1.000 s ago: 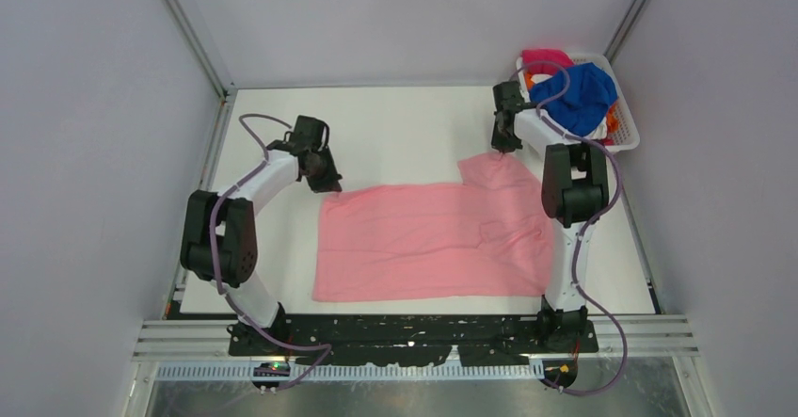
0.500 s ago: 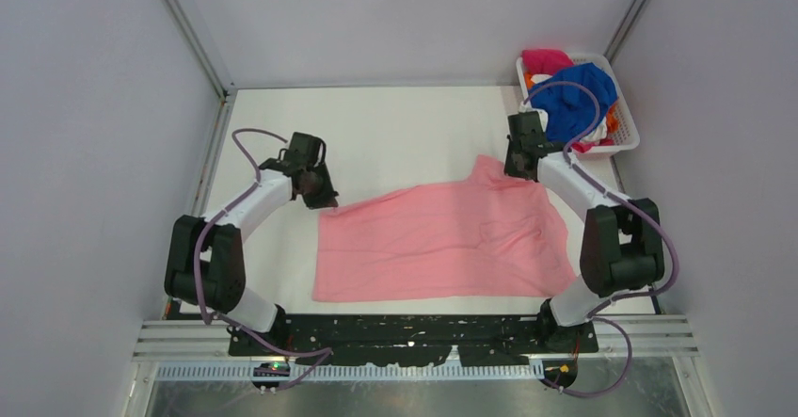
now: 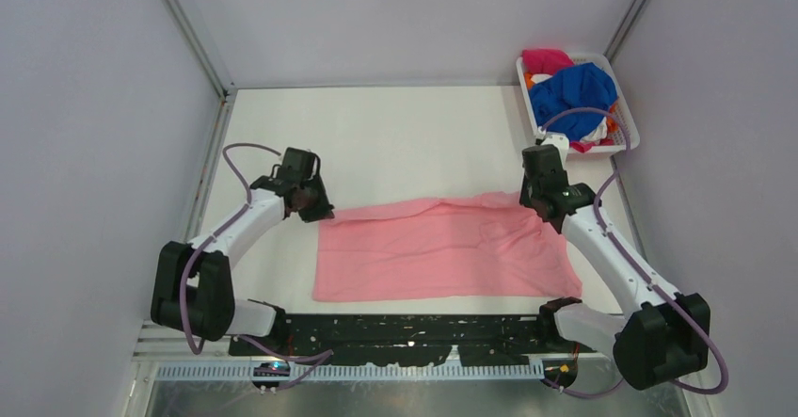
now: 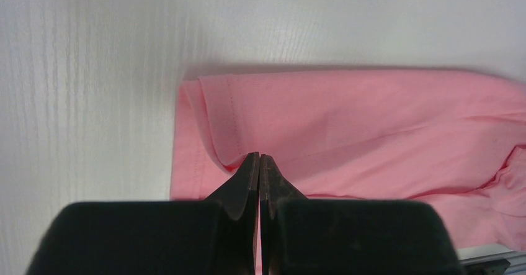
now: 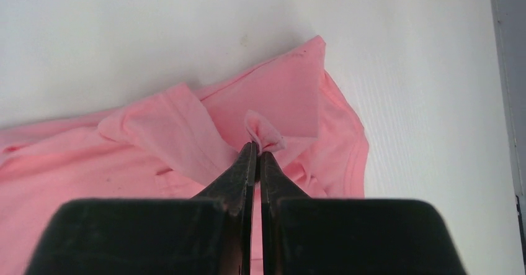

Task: Fold and stack the t-shirts
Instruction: Fold the other side of the tshirt into a rectangle

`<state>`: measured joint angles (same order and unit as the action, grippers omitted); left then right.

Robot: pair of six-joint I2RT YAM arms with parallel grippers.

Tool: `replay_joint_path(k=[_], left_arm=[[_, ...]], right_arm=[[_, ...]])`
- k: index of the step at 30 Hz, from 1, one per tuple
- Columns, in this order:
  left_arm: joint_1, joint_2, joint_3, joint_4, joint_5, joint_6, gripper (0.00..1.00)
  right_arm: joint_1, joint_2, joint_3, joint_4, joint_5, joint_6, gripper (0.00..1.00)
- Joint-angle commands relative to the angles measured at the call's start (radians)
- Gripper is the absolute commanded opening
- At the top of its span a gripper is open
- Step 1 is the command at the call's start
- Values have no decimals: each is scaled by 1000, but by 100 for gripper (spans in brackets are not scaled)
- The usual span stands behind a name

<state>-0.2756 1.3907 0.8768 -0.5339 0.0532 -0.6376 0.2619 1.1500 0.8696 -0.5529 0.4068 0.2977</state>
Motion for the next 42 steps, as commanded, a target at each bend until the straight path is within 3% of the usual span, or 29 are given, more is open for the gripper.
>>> replay_joint_path(k=[1, 11, 21, 27, 32, 35, 37, 38, 39, 40, 41, 42], left_arm=[[-5, -61, -29, 35, -10, -16, 0], [-2, -152, -65, -46, -113, -49, 0], [3, -249, -105, -55, -118, -42, 0], [2, -234, -182, -34, -86, -42, 0], [3, -240, -228, -58, -106, -46, 0], [2, -250, -236, -90, -117, -46, 19], [1, -266, -226, -127, -135, -45, 41], [1, -278, -219, -147, -146, -47, 54], [2, -295, -210, -166, -158, -51, 70], [2, -312, -198, -179, -166, -52, 88], [2, -330, -186, -184, -159, -48, 98], [0, -344, -174, -179, -143, -39, 99]], right_arm=[[10, -91, -31, -70, 48, 21, 5], [60, -185, -43, -297, 96, 122, 5], [63, -206, -12, -350, 83, 146, 7], [67, -216, -41, -393, -13, 159, 12], [76, -214, -95, -487, -152, 224, 23], [79, -227, -117, -558, -200, 241, 32], [78, -256, -130, -603, -209, 237, 55], [79, -266, -128, -620, -211, 230, 61], [79, -288, -122, -623, -211, 227, 73], [79, -299, -106, -618, -209, 225, 78], [79, -326, -98, -605, -201, 222, 89], [79, -350, -91, -558, -199, 219, 94]])
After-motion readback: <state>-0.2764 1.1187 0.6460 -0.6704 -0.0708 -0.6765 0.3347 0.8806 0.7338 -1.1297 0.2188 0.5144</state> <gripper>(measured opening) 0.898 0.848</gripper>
